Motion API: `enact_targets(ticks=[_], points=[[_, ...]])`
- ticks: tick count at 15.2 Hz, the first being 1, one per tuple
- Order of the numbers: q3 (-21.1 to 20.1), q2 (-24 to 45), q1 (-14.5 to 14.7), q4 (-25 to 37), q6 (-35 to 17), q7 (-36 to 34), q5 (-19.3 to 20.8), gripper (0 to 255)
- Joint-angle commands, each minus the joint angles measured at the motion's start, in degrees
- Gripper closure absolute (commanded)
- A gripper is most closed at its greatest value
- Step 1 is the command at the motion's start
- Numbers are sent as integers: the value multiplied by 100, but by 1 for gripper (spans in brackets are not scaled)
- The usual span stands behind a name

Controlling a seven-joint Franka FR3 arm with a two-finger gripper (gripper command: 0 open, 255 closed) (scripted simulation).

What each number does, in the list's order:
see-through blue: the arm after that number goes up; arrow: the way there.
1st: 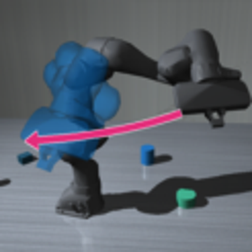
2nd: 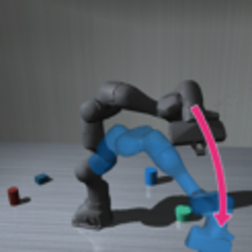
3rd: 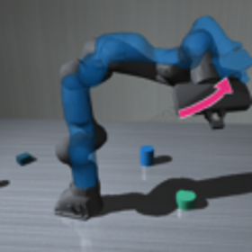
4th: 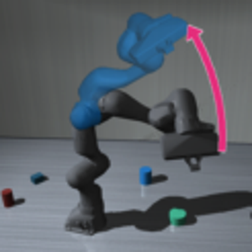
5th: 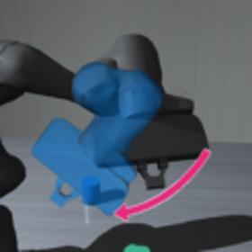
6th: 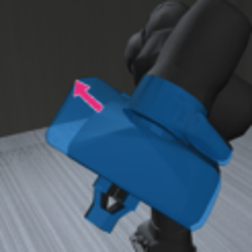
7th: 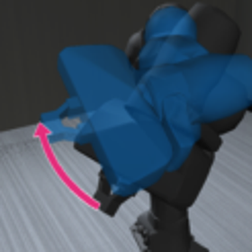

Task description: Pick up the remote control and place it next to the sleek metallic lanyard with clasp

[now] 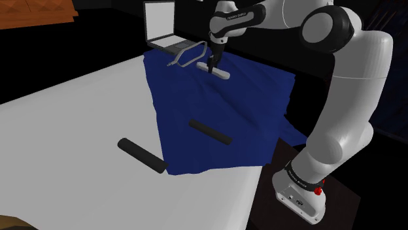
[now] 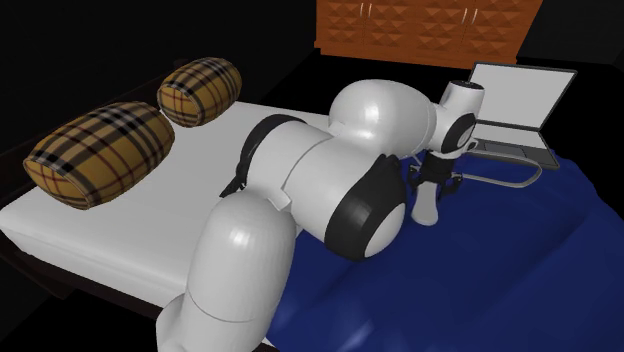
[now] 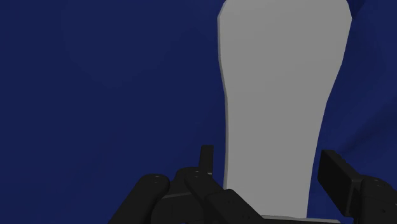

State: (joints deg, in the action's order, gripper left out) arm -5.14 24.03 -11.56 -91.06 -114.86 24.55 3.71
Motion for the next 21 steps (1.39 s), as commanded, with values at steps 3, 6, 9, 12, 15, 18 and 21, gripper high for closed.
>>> enact_targets(ticks=[3,6,9,12,15,18,21], points=[[4,103,7,-143,-251,-21,16,255],[10,188,9,-250,-443,-32,28,255],[15,271,11,-338,-613,-42,40,255],[15,273,11,-336,-613,-42,40,255],[16,273,11,-336,-613,-42,40,255],[16,273,11,-336,-612,-42,40,0],[15,272,11,-336,-613,-42,40,0]])
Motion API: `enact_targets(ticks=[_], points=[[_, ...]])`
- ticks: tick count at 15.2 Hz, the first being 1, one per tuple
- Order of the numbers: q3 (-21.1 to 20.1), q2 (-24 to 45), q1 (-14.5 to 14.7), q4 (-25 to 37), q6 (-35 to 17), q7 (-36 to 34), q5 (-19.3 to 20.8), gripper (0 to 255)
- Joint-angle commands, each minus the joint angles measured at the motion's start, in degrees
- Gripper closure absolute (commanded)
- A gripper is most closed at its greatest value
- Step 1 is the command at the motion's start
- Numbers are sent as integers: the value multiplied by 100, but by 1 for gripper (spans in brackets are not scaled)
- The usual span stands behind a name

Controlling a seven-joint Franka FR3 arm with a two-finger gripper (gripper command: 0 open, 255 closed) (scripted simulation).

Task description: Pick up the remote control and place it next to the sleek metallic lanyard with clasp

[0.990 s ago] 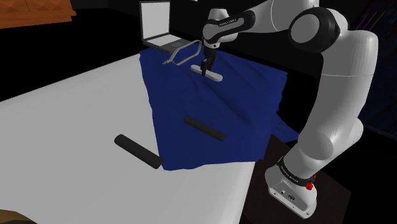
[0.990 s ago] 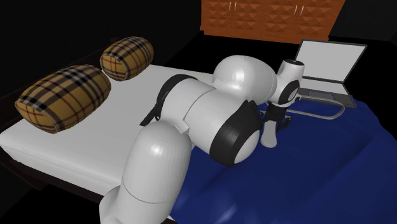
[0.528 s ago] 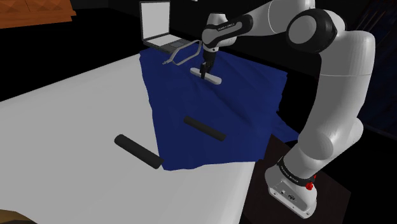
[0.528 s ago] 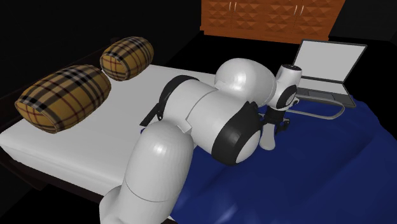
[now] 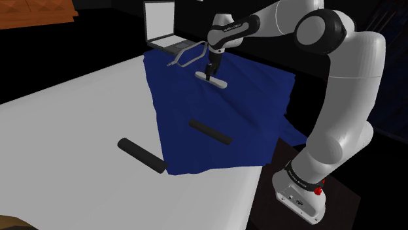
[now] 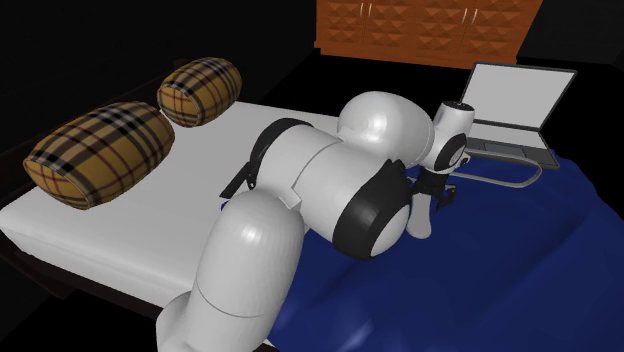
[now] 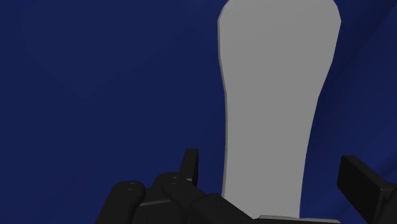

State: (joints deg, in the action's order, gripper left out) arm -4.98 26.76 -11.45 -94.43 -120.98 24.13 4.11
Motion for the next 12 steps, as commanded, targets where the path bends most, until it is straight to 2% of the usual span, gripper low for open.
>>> enact_targets(ticks=[1,5,12], points=[[0,0,0,0,0,0,0,0],[-20,-263,2,349,611,24,-37,0],[-20,-263,2,349,611,24,-37,0]])
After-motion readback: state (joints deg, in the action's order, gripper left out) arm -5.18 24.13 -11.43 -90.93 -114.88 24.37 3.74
